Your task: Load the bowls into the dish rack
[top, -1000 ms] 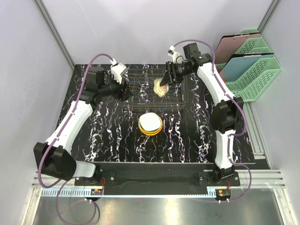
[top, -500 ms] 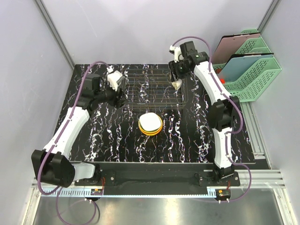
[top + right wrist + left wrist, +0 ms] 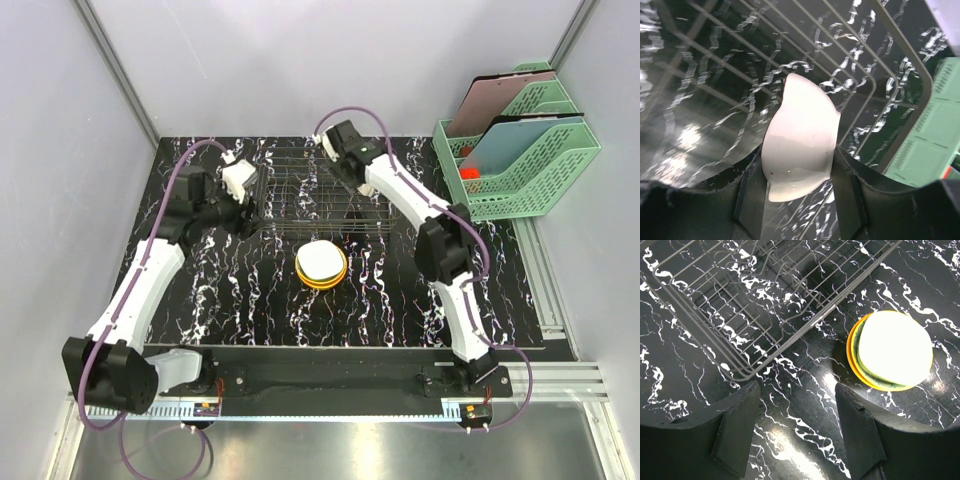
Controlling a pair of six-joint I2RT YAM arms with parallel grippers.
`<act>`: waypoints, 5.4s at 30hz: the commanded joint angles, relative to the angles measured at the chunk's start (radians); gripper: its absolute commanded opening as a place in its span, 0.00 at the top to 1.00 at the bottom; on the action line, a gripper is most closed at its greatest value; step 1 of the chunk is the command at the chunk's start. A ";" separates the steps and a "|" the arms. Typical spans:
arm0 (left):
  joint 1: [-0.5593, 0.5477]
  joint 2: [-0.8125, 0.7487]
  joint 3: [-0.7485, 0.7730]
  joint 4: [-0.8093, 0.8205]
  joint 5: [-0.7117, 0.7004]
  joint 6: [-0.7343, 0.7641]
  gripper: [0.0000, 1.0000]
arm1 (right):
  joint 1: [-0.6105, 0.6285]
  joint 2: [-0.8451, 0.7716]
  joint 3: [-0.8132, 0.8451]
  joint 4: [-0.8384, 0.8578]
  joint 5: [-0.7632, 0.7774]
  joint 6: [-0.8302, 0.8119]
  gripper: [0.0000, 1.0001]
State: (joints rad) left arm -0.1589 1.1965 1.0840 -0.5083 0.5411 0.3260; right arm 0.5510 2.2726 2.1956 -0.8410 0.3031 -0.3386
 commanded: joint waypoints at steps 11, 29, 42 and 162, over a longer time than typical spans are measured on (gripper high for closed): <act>0.021 -0.044 -0.056 0.011 0.014 0.051 0.35 | -0.002 0.111 -0.020 0.278 0.350 -0.207 1.00; 0.035 -0.057 -0.091 0.016 0.053 0.087 0.34 | 0.001 0.196 -0.085 0.375 0.370 -0.278 0.51; 0.035 -0.064 -0.091 0.013 0.077 0.084 0.33 | 0.036 0.107 -0.218 0.373 0.323 -0.252 0.12; -0.343 0.350 0.260 -0.128 0.042 -0.005 1.00 | -0.123 -0.585 -0.476 0.034 -0.453 0.079 0.00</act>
State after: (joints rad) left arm -0.5064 1.6215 1.2869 -0.6579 0.5198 0.3183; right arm 0.4416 1.6825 1.6917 -0.7567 0.0330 -0.3302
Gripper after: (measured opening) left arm 0.024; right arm 0.994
